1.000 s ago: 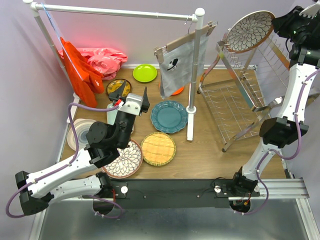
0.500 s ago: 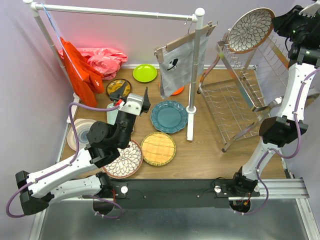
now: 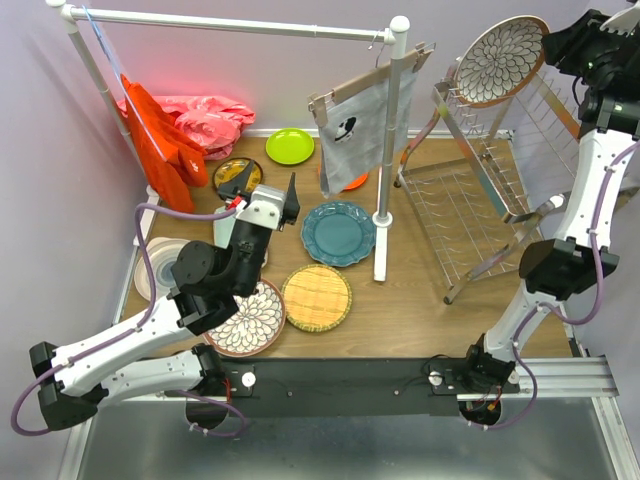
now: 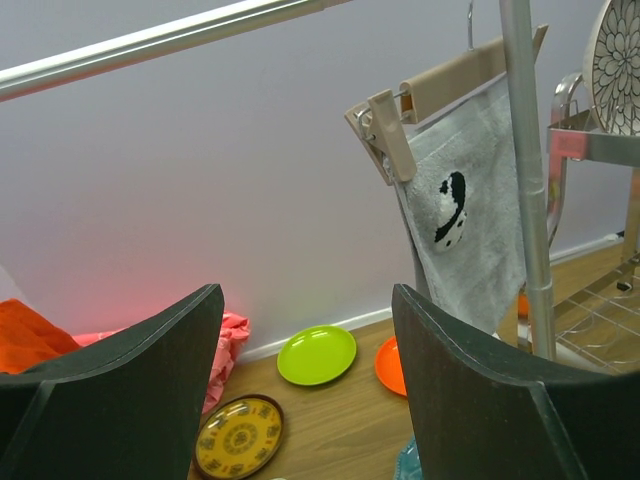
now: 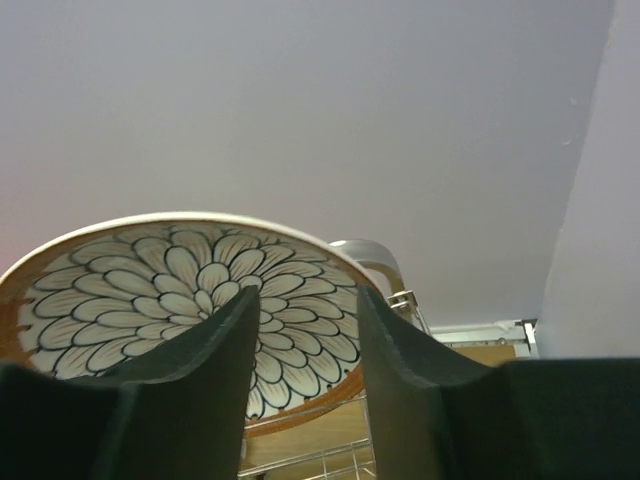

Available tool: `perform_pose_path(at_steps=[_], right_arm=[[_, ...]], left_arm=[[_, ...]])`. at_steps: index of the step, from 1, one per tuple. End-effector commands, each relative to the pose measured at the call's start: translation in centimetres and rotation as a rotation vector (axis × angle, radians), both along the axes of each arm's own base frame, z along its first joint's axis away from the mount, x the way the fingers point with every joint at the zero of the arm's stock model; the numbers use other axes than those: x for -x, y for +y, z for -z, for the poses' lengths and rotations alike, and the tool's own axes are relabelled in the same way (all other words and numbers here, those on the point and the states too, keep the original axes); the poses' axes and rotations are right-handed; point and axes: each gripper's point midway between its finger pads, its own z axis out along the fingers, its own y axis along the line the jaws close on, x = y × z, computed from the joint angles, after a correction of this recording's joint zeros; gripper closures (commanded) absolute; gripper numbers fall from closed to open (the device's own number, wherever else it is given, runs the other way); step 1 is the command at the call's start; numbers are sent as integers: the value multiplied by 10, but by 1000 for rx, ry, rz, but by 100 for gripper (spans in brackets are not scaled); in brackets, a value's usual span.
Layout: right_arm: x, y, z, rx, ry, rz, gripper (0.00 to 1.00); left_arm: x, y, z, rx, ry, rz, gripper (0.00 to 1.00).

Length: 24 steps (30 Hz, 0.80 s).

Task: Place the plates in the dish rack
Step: Grab a plate with the left arm

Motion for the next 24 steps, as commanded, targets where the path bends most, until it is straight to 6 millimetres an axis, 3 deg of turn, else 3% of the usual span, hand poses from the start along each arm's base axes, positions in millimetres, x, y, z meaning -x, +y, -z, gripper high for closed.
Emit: perform_pose_path(at_steps=[1,3,4,5,6,8,11,12,13,15,16,18,24], right_arm=[[31,16,-25,61,-46,-22,45],[42,20,-32,77,-58,-25,41],[46,22,-33,95,-59,-35,41],[49,25,-27,104,-46,-48,39],[63,32,-37,126,-67,-61,35],[80,49,-38,173,-76,-137,31],[118,84,-33,234,-86,-302,0],[128,93,-24,233,-73,-348,0],[149,106,-32,267,-98,-394,0],[165,115,-32,276,-105,-427,0],[178,122,-32,313,-115,-452,0],[187,128,-29,317,-110,-479,0],[225,154,-25,341,-123,-611,0]], left_arm=[[5,-2,-14,56,1,57,23],[6,-6,-18,71,18,79,23],[5,-11,-10,51,52,92,23],[6,-12,-14,96,72,116,23],[7,-18,-12,111,96,142,23],[10,-28,-6,155,167,210,23],[18,-48,9,164,275,310,22],[22,-58,16,201,328,363,22],[25,-63,30,185,389,380,22],[32,-76,42,210,481,441,22],[34,-79,60,176,550,440,22],[39,-89,74,166,631,465,23],[49,-92,130,214,833,458,23]])
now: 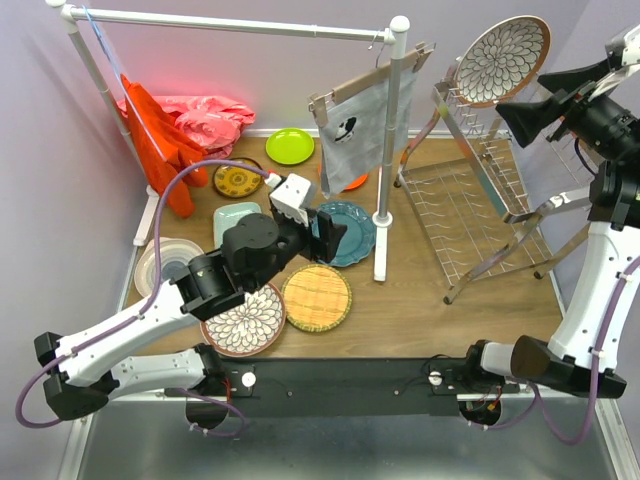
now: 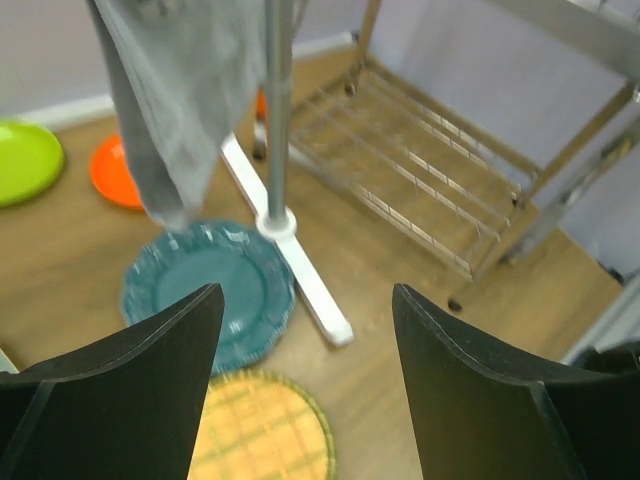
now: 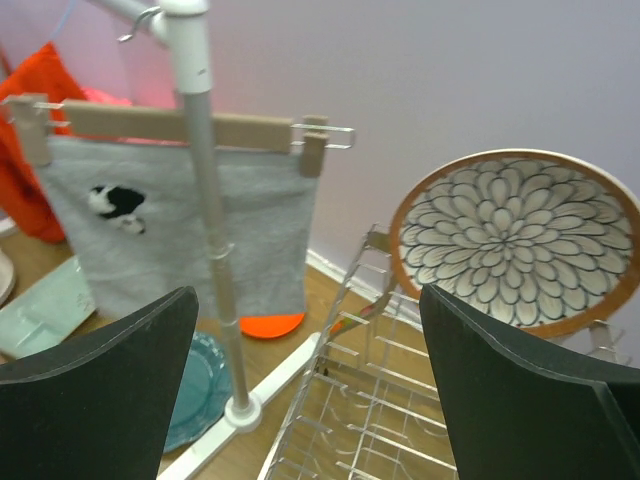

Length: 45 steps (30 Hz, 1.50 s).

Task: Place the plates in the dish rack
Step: Grab a plate with the left arm

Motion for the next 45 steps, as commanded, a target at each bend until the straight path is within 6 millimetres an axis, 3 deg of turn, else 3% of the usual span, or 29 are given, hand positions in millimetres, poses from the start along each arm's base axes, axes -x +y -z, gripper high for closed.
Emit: perform_pose_path(at_steps=[1,5,8,9,10,13,20,22,27,45], right_arm=[[27,28,23,40,49,-190,0],[41,39,24,44,50,-261,0],[47,44,28,36,64,-297,0],[46,44,31,31,74,-304,0],[46,44,32,27,80,-309,0],[44,43,35,33,78,-302,0],[22,20,42,20,91,-126,0],[22,19,44,16,95,-111,0],[21,14,51,14,105,-68,0],[20,6,62,-16,138,3,0]], left_arm=[[17,-1,56,36,241,26,22],[4,5,98,103,359,-12,23],[-21,11,107,177,390,-13,23],[-27,14,121,176,420,-25,23],[-46,31,125,194,410,-94,23],[-78,53,142,206,411,-195,23],[-118,77,198,142,520,-332,23],[-123,79,218,115,561,-352,23],[-138,81,245,92,601,-383,23],[-176,85,294,65,659,-440,23]])
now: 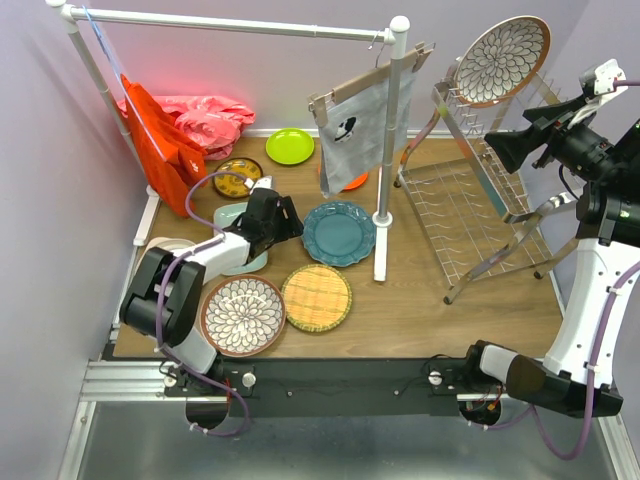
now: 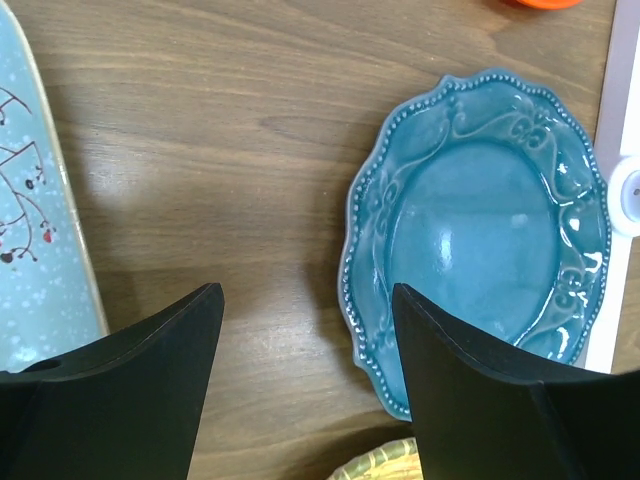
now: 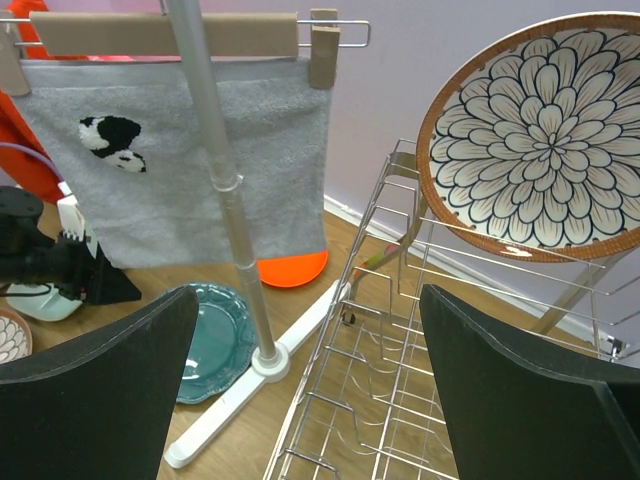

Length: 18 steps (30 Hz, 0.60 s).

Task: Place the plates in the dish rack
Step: Grab a plate with the left arm

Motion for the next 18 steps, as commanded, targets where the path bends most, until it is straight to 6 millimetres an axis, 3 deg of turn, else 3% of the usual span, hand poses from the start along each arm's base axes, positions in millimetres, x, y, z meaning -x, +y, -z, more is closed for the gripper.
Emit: perform_pose_path(at_steps=[1,10,11,12,18], right_arm=[[0,-2,4,-17,23,22,0],[-3,-1,9,-28,41,12,0],[-4,-2,10,-29,43,12,0],[-5,-2,11,-29,46,12,0],[-5,-3,12,-29,47,18,0]], left_arm=[[-16,-4,-3,26,-35,-5,23],[-25,-2,24,11,1,-19,23],[-22,-15,23,77,21,17,22],[4,-50,20,153,40,307,28],[8,-71,15,240,32,411,34]])
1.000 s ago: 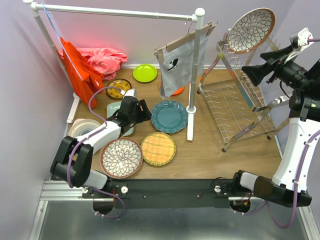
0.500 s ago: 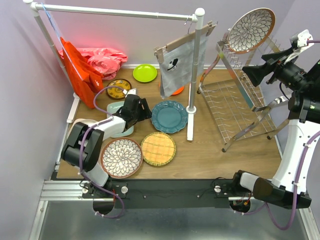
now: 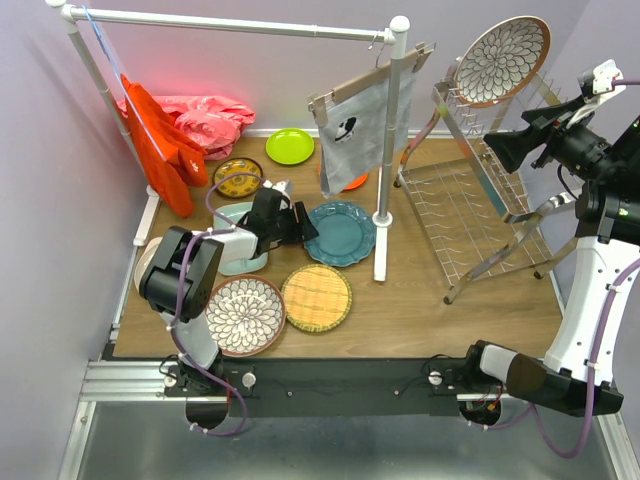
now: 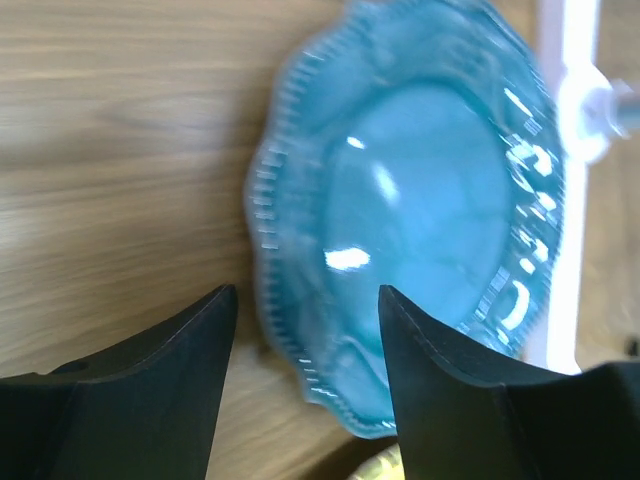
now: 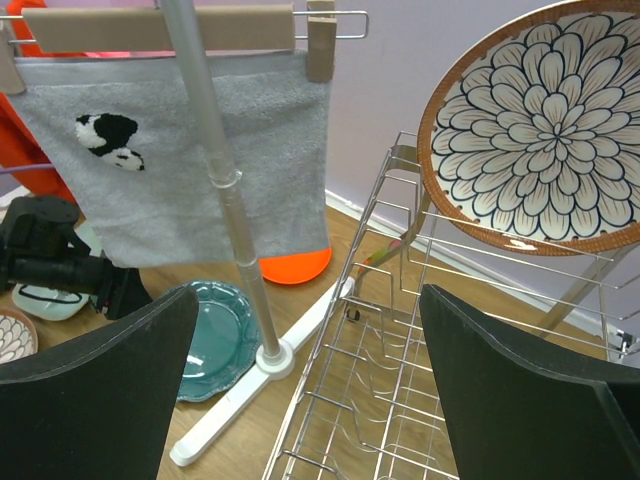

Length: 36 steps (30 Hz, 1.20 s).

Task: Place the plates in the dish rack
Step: Grab a plate with the left arm

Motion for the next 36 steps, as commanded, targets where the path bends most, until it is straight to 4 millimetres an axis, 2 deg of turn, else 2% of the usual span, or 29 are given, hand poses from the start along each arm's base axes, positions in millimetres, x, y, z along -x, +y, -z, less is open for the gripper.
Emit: perform_pose_path(at_steps=[1,8,11,14,15,17,18,19,21,22,24,28,34,36], right_arm=[[-2,-2,7,-14,28,18,0],[-2,-2,8,-13,27,21,0],[-3,-3,9,-13,29,21,0],[-2,-3,8,-12,26,21,0],[-1,-2,8,-12,28,16,0],[0,-1,7,-10,23,16,0],[0,-1,6,-11,23,13,0],[0,-1,6,-11,22,12,0],[1,0,5,-10,19,9,0],[1,0,5,-10,21,7,0],[2,1,5,-10,19,4,0],[2,2,5,-13,21,-7,0],[2,6,4,-18,25,-45,0],[1,8,3,-28,32,-60,0]], left_arm=[[13,-33,-13,126,-16,207,34],[29,-24,13,73,53,225,37],[30,-22,20,65,71,219,46],[27,-19,21,59,72,203,64],[24,-19,18,59,65,199,76],[20,-16,9,55,33,189,87],[18,-14,6,54,22,183,97],[15,-12,-8,59,-13,177,100],[13,-6,-19,58,-44,165,100],[10,-4,-35,65,-88,162,100],[11,1,-48,71,-120,160,100],[20,15,-81,105,-195,157,100],[41,29,-115,138,-282,169,100],[43,34,-121,144,-294,160,100]])
